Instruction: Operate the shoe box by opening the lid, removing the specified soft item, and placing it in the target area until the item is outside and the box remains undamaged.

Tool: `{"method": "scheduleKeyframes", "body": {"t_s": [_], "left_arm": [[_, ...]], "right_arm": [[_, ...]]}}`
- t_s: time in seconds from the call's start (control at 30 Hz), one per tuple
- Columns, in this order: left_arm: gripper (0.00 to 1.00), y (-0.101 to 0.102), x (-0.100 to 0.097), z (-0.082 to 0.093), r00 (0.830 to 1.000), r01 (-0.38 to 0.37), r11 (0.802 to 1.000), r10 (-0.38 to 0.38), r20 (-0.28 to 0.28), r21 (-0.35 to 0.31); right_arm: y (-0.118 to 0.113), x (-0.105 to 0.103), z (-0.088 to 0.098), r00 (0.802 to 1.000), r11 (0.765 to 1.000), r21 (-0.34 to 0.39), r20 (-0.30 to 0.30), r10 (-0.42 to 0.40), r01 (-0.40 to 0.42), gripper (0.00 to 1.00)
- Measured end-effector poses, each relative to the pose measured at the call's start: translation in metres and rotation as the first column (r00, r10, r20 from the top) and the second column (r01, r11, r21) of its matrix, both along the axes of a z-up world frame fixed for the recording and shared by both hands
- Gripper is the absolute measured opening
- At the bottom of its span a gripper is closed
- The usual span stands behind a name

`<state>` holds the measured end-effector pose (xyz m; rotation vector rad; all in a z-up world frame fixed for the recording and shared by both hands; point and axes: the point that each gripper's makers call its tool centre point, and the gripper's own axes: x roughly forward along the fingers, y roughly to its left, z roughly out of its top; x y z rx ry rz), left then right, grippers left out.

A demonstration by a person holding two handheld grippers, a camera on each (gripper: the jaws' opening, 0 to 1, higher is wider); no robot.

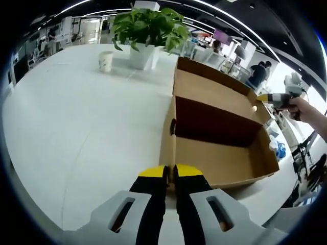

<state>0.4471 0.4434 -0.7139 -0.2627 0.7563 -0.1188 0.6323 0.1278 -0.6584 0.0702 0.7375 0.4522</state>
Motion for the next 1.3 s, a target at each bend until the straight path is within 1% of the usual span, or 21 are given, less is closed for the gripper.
{"method": "scheduleKeyframes", "body": {"t_s": [0.73, 1.03, 1.3], "left_arm": [[0.04, -0.001, 0.0, 0.0, 1.0, 0.002, 1.0, -0.002, -0.003, 0.003], [0.04, -0.001, 0.001, 0.0, 1.0, 0.002, 1.0, -0.002, -0.003, 0.002], [0.04, -0.001, 0.001, 0.0, 1.0, 0.002, 1.0, -0.002, -0.003, 0.003]], "right_arm": [[0.002, -0.009, 0.019, 0.999, 1.0, 0.017, 0.042, 0.012, -0.013, 0.0], [0.001, -0.011, 0.023, 0.999, 0.999, 0.044, 0.047, 0.006, -0.008, 0.0], [0.0, -0.014, 0.026, 0.999, 0.999, 0.053, 0.053, 0.006, -0.009, 0.0]]}}
